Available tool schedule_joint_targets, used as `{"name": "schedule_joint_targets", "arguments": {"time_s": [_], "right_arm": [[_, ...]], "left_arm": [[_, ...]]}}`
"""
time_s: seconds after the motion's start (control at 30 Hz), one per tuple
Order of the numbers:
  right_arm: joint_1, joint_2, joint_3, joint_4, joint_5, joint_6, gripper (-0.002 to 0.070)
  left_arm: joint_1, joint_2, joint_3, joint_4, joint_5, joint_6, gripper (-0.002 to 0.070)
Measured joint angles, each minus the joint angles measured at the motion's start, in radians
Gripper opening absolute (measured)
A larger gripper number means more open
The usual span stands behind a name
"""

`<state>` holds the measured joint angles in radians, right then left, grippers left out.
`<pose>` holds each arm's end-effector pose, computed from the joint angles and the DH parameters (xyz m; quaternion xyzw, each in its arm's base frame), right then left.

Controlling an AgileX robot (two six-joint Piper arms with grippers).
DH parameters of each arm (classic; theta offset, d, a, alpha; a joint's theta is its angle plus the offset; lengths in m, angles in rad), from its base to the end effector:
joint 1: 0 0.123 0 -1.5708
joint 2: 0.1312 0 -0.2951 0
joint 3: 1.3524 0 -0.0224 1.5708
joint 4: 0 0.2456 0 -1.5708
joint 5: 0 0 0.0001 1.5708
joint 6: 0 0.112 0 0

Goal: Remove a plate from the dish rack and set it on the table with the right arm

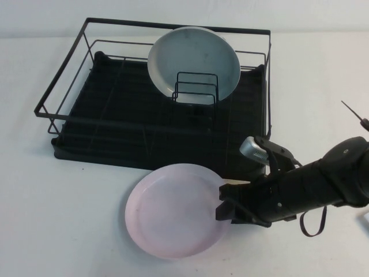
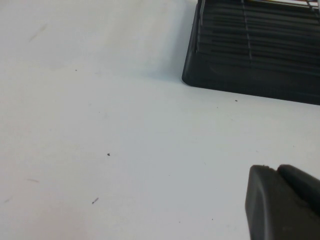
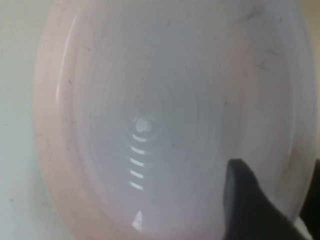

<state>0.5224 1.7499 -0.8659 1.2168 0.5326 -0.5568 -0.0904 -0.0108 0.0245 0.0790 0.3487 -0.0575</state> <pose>0.2603 0.2115 0.1613 -0.0292 0.9320 0.3456 0.1048 0.0581 -0.0022 0.1684 0.0346 0.7963 -0.0115 0.6038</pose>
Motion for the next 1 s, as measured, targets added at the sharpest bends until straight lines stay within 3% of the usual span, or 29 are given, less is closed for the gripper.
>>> {"name": "schedule_joint_targets", "arguments": {"time_s": [0.13,0.33,0.43,0.57,0.63,1.0], "right_arm": [[0.0,0.0,0.0,-0.004,-0.038,0.0,0.0286],[0.0,-0.031,0.0,-0.055,-0.067,0.0,0.031],[0.0,-0.103,0.0,-0.115,-0.031,0.0,0.026],[0.0,-0.259,0.003,-0.194,0.032,0.0,0.0084],[0.0,-0.356,0.019,-0.224,0.05,0.0,0.0031],[0.0,-0.75,0.085,-0.577,0.236,0.0,-0.0017]], "left_arm": [[0.0,0.0,0.0,0.0,0.0,0.0,-0.0004],[0.0,0.0,0.0,0.0,0.0,0.0,-0.0004],[0.0,0.0,0.0,0.0,0.0,0.0,-0.0004],[0.0,0.0,0.0,0.0,0.0,0.0,-0.0004],[0.0,0.0,0.0,0.0,0.0,0.0,-0.0004],[0.0,0.0,0.0,0.0,0.0,0.0,-0.0004]]}}
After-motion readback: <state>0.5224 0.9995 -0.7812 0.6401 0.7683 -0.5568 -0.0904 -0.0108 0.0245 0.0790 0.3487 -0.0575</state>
